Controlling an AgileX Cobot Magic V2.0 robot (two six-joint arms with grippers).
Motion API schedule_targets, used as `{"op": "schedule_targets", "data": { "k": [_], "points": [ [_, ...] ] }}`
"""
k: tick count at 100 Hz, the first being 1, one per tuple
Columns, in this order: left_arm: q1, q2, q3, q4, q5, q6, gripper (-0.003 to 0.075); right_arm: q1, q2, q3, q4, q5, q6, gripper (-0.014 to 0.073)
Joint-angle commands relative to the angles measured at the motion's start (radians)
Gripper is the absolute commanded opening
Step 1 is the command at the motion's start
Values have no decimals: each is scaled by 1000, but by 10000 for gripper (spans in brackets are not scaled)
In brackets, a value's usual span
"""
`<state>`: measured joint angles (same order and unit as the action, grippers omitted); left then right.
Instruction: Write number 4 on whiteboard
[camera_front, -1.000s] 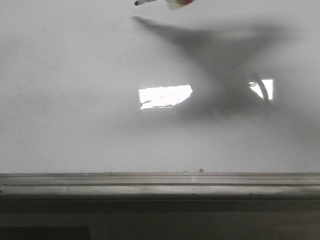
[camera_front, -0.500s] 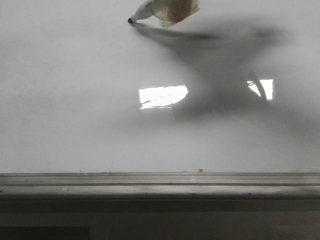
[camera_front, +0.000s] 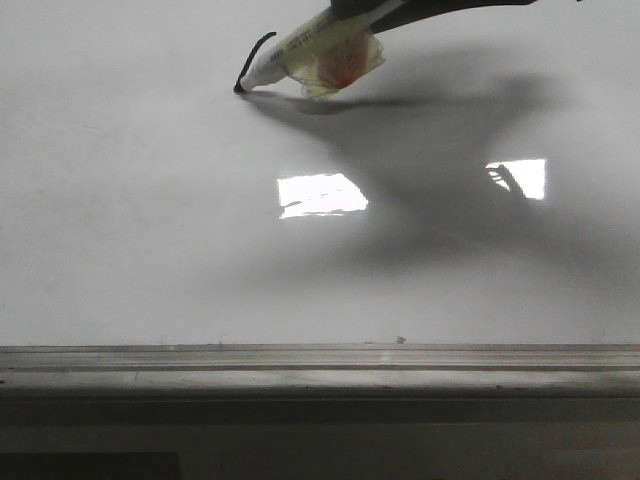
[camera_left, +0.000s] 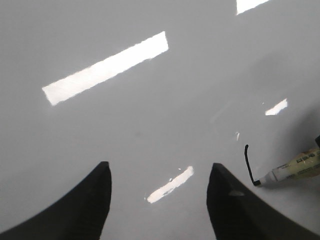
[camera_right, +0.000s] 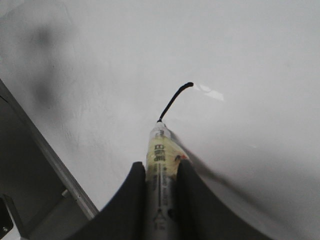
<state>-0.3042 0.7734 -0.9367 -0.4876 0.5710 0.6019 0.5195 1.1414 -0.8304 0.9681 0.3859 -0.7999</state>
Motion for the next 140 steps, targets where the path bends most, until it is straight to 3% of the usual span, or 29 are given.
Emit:
{"op": "schedule_targets", "data": {
  "k": [1, 18, 36, 55, 97, 140],
  "points": [
    [5, -1, -27, -32, -75, -13, 384, -4, -22, -24, -63, -38, 52, -42],
    [5, -1, -27, -33, -79, -13, 384, -22, -85, -24, -171, -48, 146, -42],
    [5, -1, -27, -33, -81, -13, 384, -125, -135, -24, -341, 62, 314, -42],
    [5, -1, -27, -34, -88, -13, 384, -135, -176, -31, -334, 77, 314, -43],
    [5, -1, -27, -36, -88, -13, 384, -13, -172, -62, -315, -65, 297, -43],
    [5, -1, -27, -36, -88, -13, 384, -13, -71, -64, -330, -72, 297, -43]
  ]
}}
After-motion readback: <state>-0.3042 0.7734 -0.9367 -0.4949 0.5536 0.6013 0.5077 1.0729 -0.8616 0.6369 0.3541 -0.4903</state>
